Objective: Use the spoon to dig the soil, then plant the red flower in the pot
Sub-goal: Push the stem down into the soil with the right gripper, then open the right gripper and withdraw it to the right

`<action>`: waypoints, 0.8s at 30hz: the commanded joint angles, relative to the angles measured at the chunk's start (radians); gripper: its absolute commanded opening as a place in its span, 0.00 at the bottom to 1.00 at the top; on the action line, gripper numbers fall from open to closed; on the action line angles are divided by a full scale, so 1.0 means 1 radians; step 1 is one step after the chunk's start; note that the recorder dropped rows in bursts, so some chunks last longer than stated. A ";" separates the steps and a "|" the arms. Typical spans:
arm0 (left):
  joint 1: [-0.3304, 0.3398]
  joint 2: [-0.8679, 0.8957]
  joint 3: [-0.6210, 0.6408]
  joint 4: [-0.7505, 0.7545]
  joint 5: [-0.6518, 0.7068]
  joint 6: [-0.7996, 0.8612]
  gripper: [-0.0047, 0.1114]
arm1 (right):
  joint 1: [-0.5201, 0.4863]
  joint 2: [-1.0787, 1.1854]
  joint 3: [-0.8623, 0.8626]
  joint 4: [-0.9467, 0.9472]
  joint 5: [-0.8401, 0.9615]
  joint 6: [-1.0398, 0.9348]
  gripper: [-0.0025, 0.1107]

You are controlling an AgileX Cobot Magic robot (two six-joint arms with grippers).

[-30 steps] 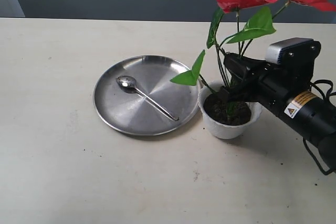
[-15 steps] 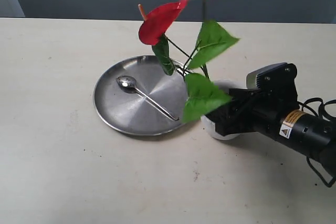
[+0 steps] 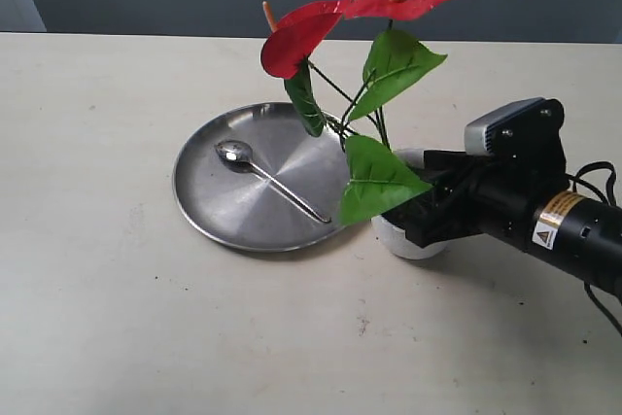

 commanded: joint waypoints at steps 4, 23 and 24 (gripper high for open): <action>-0.004 -0.001 -0.004 -0.002 -0.012 -0.001 0.04 | 0.001 -0.100 0.005 0.028 0.137 -0.012 0.49; -0.004 -0.001 -0.004 -0.002 -0.012 -0.001 0.04 | 0.001 -0.643 0.124 -0.170 0.436 0.366 0.41; -0.004 -0.001 -0.004 -0.002 -0.012 -0.001 0.04 | 0.001 -0.680 0.141 -0.220 0.436 0.435 0.36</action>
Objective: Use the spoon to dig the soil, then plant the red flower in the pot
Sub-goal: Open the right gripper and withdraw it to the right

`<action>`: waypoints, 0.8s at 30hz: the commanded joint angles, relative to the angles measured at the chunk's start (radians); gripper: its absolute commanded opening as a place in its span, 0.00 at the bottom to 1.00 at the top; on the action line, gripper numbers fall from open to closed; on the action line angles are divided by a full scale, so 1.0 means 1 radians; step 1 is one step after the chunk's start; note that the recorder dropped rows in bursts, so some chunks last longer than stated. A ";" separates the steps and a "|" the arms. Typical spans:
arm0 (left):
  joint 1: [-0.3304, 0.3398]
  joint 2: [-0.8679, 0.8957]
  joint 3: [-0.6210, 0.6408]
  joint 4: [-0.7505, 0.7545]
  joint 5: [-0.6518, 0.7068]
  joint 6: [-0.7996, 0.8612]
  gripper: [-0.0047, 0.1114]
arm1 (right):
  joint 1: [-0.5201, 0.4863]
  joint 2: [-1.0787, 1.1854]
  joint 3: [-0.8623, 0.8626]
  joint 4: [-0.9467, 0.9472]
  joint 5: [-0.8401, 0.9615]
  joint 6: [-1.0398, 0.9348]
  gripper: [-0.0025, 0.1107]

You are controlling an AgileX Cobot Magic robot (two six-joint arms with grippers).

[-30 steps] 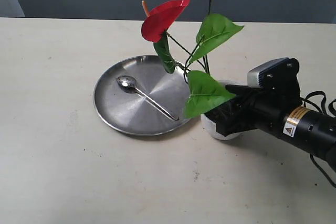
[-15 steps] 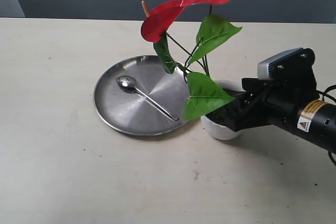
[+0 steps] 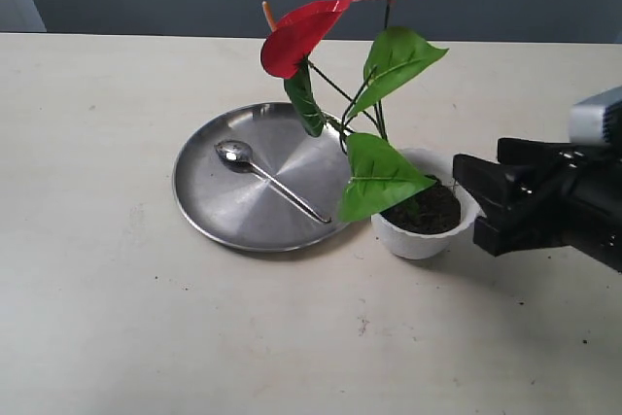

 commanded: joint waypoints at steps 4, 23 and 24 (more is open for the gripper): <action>-0.004 -0.001 -0.004 -0.002 -0.012 -0.001 0.04 | 0.001 -0.286 0.104 -0.252 0.023 0.488 0.21; -0.004 -0.001 -0.004 -0.002 -0.012 -0.001 0.04 | 0.028 -0.594 0.110 -0.256 0.059 0.882 0.14; -0.004 -0.001 -0.004 -0.002 -0.012 -0.001 0.04 | 0.033 -0.604 0.110 -0.271 0.064 0.874 0.14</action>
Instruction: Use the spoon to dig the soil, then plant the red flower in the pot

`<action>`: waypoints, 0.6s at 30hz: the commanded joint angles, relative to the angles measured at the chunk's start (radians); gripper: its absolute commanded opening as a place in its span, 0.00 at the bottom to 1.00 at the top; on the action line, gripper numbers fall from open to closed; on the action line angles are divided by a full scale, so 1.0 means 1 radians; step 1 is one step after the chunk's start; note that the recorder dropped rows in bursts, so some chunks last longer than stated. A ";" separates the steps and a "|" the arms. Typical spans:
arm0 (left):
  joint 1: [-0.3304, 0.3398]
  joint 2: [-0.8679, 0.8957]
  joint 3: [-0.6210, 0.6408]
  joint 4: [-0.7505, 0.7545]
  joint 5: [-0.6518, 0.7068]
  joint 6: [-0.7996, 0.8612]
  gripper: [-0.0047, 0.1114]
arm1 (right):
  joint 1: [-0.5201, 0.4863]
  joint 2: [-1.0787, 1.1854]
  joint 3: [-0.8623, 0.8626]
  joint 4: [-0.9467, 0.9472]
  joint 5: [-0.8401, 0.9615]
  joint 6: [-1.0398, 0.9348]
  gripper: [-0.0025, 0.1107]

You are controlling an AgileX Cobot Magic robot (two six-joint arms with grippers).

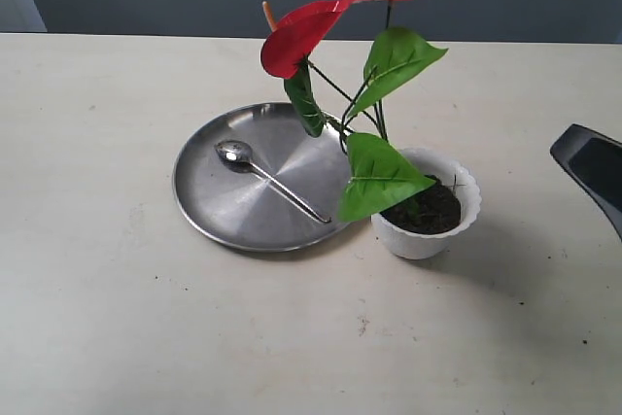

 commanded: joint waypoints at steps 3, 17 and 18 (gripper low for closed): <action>-0.004 -0.001 -0.004 -0.002 -0.012 -0.001 0.04 | 0.022 -0.087 0.004 -0.124 0.010 -0.040 0.14; -0.004 -0.001 -0.004 -0.002 -0.012 -0.001 0.04 | -0.346 -0.417 0.004 -0.383 -0.051 0.384 0.14; -0.004 -0.001 -0.004 -0.002 -0.012 -0.001 0.04 | -0.371 -0.417 0.004 -0.413 -0.072 0.421 0.14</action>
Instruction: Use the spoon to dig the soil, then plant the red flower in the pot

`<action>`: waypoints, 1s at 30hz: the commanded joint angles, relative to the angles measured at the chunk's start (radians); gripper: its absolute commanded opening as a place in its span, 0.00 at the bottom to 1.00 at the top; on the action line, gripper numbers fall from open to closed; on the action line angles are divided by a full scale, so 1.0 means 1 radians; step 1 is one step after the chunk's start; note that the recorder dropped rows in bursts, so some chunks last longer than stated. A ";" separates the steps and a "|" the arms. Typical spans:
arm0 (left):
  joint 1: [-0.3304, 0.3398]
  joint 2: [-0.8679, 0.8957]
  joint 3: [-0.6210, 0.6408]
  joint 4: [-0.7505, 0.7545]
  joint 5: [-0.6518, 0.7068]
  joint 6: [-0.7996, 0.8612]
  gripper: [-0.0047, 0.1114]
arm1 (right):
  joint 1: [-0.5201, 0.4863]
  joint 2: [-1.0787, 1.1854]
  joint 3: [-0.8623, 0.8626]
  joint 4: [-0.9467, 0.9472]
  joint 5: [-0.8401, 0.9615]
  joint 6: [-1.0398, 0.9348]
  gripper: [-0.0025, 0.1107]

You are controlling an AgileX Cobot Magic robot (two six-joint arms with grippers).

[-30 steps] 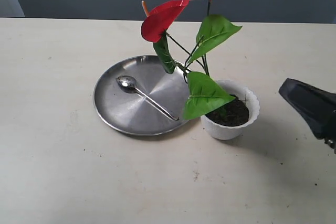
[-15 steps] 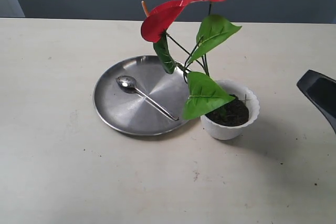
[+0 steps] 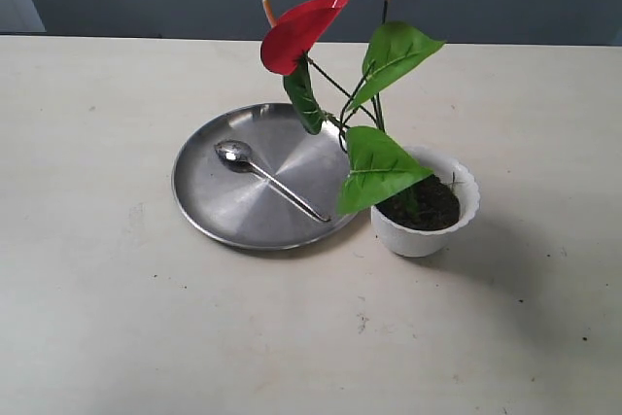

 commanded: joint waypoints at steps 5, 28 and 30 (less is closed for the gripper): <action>-0.004 -0.001 -0.004 -0.002 -0.012 -0.001 0.04 | -0.180 -0.026 0.004 -0.243 -0.123 0.321 0.14; -0.004 -0.001 -0.004 -0.002 -0.012 -0.001 0.04 | -0.142 -0.026 0.033 0.412 -0.235 -0.569 0.14; -0.004 -0.001 -0.004 -0.002 -0.012 -0.001 0.04 | -0.125 -0.026 0.054 0.432 -0.191 -0.619 0.14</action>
